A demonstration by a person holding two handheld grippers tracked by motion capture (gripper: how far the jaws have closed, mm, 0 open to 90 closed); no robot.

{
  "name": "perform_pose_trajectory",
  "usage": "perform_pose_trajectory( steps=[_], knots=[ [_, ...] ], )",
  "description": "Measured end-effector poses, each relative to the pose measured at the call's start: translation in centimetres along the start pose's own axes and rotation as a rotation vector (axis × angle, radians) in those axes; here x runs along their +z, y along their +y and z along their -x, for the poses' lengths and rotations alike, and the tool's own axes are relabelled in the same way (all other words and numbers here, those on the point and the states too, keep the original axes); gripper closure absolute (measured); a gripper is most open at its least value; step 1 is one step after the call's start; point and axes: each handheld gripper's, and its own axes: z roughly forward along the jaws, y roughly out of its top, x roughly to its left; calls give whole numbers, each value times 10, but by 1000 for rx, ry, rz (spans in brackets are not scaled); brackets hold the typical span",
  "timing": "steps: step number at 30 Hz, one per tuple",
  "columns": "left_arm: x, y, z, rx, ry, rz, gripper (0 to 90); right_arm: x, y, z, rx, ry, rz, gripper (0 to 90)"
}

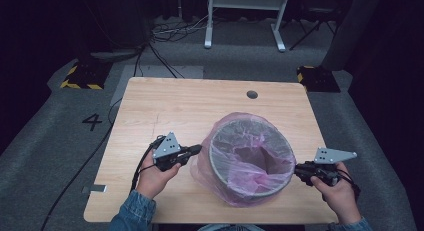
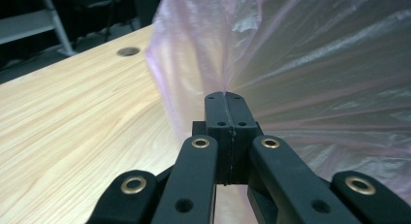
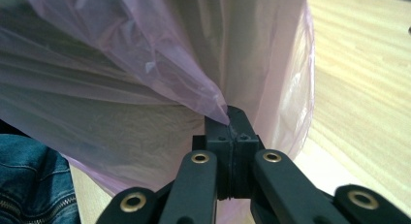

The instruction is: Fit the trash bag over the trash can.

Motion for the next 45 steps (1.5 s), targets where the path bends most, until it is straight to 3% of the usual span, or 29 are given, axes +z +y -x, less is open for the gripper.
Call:
perform_pose_trajectory(
  steps=[3,5,7,11,14,19,22,26,29,32,34,38,39,42,45],
  knots=[
    [8,-5,-7,-1,39,-50,900,4,-4,6,20,4,-24,900],
    [14,-11,-11,-20,37,-69,900,7,-8,9,33,1,-44,900],
    [17,-15,-11,-34,24,-80,900,9,-13,12,47,5,-55,900],
    [12,-15,-5,-50,-63,-19,896,8,-16,10,39,-1,-52,891],
    [2,-11,2,-31,-79,20,615,3,-15,7,31,-7,-32,890],
    [-18,-5,9,-1,-85,83,357,-7,-10,2,15,-15,2,889],
    [-27,-2,12,4,-140,114,295,-10,-6,-1,-1,-21,15,885],
    [-35,0,15,20,-160,116,276,-14,1,-5,-23,-29,29,881],
    [-34,3,19,17,-203,126,254,-15,6,-7,-36,-30,37,878],
    [-26,5,21,52,-188,92,246,-13,12,-9,-50,-26,38,876],
    [-19,6,21,71,-172,91,246,-11,16,-10,-57,-26,39,876],
    [-10,9,21,81,-184,102,262,-10,22,-6,-56,-32,49,875],
    [-9,10,21,89,-196,96,308,-10,24,-5,-55,-34,48,875],
    [-9,12,22,108,-230,89,605,-7,27,-3,-57,-43,42,877],
    [-8,13,21,98,-210,86,827,-4,27,0,-51,-41,36,877]
  ],
)
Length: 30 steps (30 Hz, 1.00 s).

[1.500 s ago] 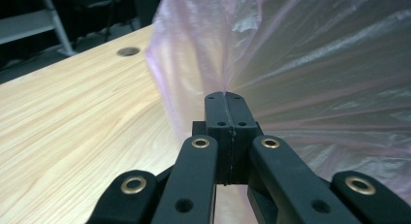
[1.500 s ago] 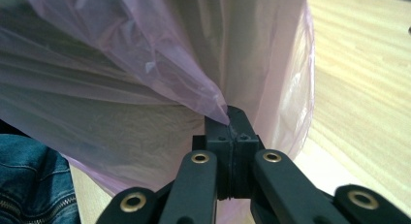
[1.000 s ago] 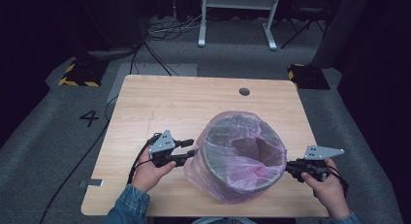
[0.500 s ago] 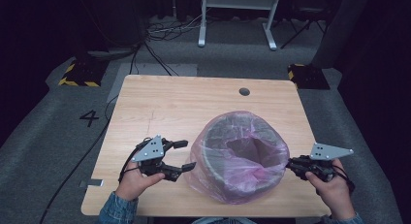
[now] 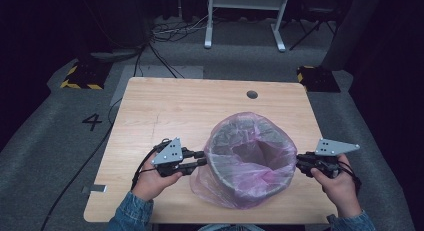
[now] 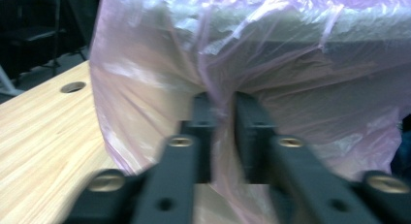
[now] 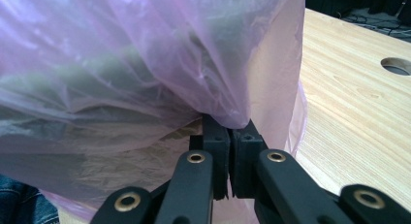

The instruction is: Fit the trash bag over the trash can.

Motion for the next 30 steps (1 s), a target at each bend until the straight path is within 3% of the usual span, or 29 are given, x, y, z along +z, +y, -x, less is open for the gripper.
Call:
perform_pose_trajectory(
  steps=[2,5,9,18,22,25,30],
  knots=[
    [2,-1,-2,-21,23,-20,898,2,-1,1,2,-1,-9,878],
    [7,-5,-6,-36,79,-53,900,6,-4,3,7,4,-31,884],
    [14,-15,-13,-67,111,-83,900,14,-9,7,14,19,-67,900],
    [24,-35,-19,-107,131,-171,900,27,-33,17,68,41,-163,900],
    [30,-43,-17,-106,125,-222,900,32,-46,21,106,44,-212,900],
    [31,-49,-17,-96,158,-279,900,32,-52,22,115,21,-249,900],
    [26,-53,-20,-125,205,-280,897,27,-58,26,141,-10,-282,885]
  ],
)
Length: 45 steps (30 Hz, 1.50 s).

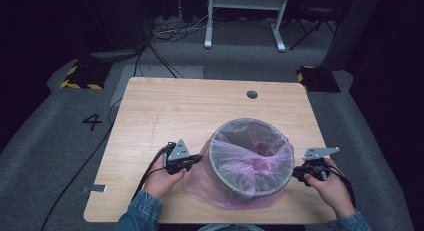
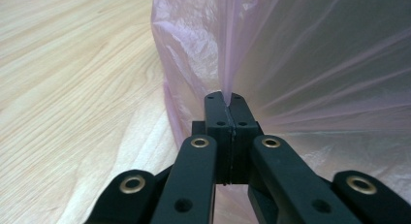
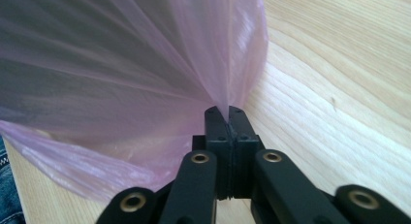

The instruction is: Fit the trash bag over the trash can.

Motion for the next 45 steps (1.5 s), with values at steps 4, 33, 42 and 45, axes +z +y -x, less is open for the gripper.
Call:
perform_pose_trajectory(
  steps=[4,33,42,45],
  knots=[
    [-10,4,5,35,-52,104,524,-10,-5,-1,-18,8,59,522],
    [-32,28,24,104,-260,208,854,-56,9,-26,-100,67,275,890],
    [-32,24,13,54,-124,239,240,-48,16,-31,-143,106,278,752],
    [-28,27,10,51,-162,264,239,-45,18,-31,-135,108,268,734]
  ],
)
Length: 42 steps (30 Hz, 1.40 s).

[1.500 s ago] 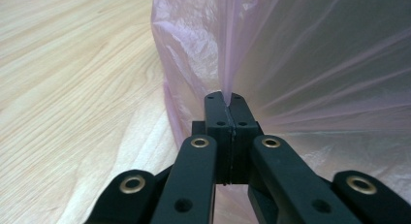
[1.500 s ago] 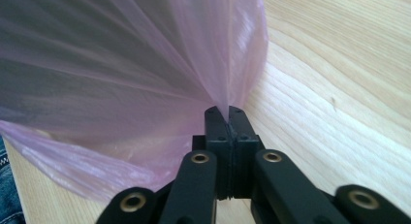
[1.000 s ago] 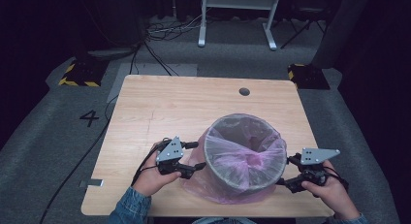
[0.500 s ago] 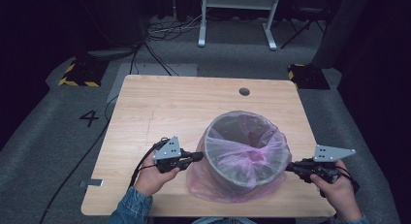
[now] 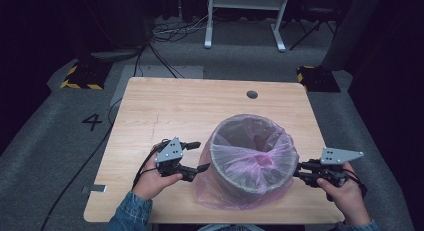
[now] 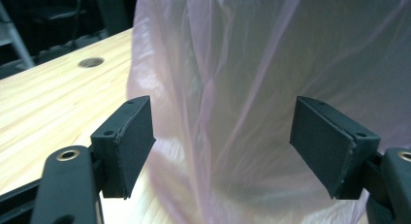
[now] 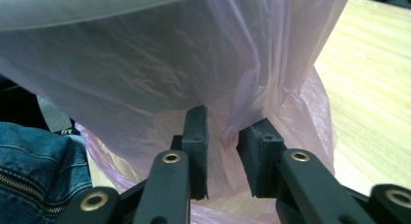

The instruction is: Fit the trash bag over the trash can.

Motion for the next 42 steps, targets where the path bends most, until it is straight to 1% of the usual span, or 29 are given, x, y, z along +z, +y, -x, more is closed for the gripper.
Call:
perform_pose_trajectory(
  steps=[1,3,5,6,7,9,10,11,12,13,15,16,17,19,20,22,23,24,25,27,29,31,32,33,35,36,38,40,42],
  knots=[
    [1,1,-1,6,-18,18,247,1,1,1,6,-4,-3,734],
    [2,7,0,11,-69,72,306,2,2,2,12,1,-6,743],
    [0,12,1,29,-90,94,323,2,4,1,10,9,-5,762],
    [-2,14,1,36,-118,93,415,2,5,1,10,17,-5,791],
    [-4,16,2,40,-131,90,567,1,6,1,4,19,-9,821],
    [-5,17,2,51,-136,99,707,1,7,0,2,32,-10,868],
    [-5,17,3,48,-126,91,788,1,7,-1,-2,36,-12,882],
    [-5,17,3,47,-100,77,855,1,8,-1,-8,36,-14,892],
    [-5,17,2,47,-70,64,889,1,8,-1,-7,36,-14,895],
    [-4,18,1,46,-19,40,898,1,8,-1,-7,35,-14,897],
    [-2,17,-3,34,32,22,900,1,7,1,5,35,-17,900],
    [0,16,-5,37,61,6,900,3,6,2,12,32,-21,900],
    [3,16,-6,34,87,-6,900,4,5,4,18,29,-28,900],
    [8,13,-8,30,110,-24,900,9,2,7,29,27,-43,900],
    [10,12,-10,28,116,-34,900,12,0,9,36,26,-52,900],
    [15,8,-12,17,106,-50,900,16,-4,13,54,29,-69,900],
    [17,6,-12,24,113,-76,900,19,-6,15,62,34,-74,900],
    [18,5,-12,32,121,-90,900,21,-9,17,71,33,-84,900],
    [20,3,-12,29,120,-105,900,23,-10,18,74,33,-87,900],
    [22,-2,-12,20,109,-128,900,26,-15,19,84,33,-105,900],
    [24,-8,-10,15,95,-161,900,29,-20,19,92,30,-131,900],
    [25,-13,-8,19,78,-195,900,31,-24,18,92,33,-155,900],
    [25,-15,-6,22,75,-204,900,33,-27,18,93,35,-168,900],
    [24,-17,-6,20,69,-203,900,34,-29,16,95,38,-182,900],
    [21,-20,-4,1,54,-190,900,35,-33,14,98,46,-179,900],
    [20,-21,-4,-3,56,-184,900,34,-34,13,98,47,-181,900],
    [18,-22,-4,7,75,-182,900,32,-36,13,102,38,-183,900],
    [18,-22,-5,7,93,-181,900,30,-36,14,102,20,-183,900],
    [19,-22,-5,7,119,-180,900,30,-36,15,114,-3,-182,900]
  ],
)
